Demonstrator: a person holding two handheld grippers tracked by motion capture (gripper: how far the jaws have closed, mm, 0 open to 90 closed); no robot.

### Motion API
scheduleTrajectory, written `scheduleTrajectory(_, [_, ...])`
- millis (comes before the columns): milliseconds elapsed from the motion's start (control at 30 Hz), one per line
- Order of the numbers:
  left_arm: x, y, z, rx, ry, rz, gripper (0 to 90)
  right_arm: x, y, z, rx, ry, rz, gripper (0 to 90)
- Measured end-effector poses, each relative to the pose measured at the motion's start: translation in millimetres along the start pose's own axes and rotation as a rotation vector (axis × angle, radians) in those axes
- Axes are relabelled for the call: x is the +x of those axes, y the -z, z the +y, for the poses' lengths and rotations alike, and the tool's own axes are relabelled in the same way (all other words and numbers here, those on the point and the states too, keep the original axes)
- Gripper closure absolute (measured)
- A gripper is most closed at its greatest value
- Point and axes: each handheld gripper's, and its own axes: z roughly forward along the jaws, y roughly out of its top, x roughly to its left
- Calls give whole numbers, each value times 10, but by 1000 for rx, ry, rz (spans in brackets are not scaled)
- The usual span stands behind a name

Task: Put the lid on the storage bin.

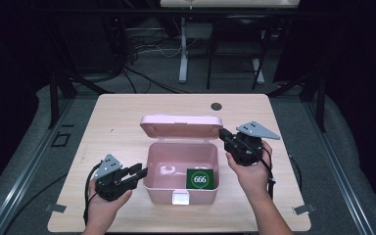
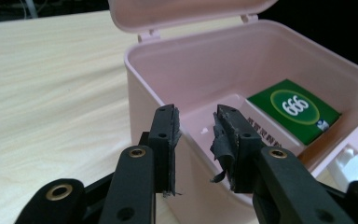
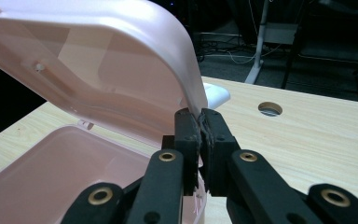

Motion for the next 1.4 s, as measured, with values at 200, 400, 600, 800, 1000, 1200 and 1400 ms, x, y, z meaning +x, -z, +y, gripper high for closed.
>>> scheduleTrajectory(200, [9, 44, 130, -19, -13, 6, 669, -3, 9, -21, -8, -8, 6, 860])
scheduleTrajectory(400, [29, 88, 315, -50, -20, 21, 632, 2, 32, -51, -12, -2, 11, 859])
scheduleTrajectory(600, [39, 133, 537, -93, -30, 41, 633, 5, 45, -71, -15, -2, 16, 857])
scheduleTrajectory(800, [27, 141, 729, -109, -54, 56, 635, 3, 58, -88, -17, -8, 25, 856])
scheduleTrajectory(1000, [12, 99, 876, -132, -66, 71, 599, -2, 65, -96, -15, -13, 31, 855])
scheduleTrajectory(1200, [1, 53, 927, -134, -61, 68, 629, -11, 71, -101, -13, -16, 41, 853])
scheduleTrajectory(1400, [11, 42, 957, -141, -57, 62, 695, -28, 77, -102, -6, -31, 54, 846])
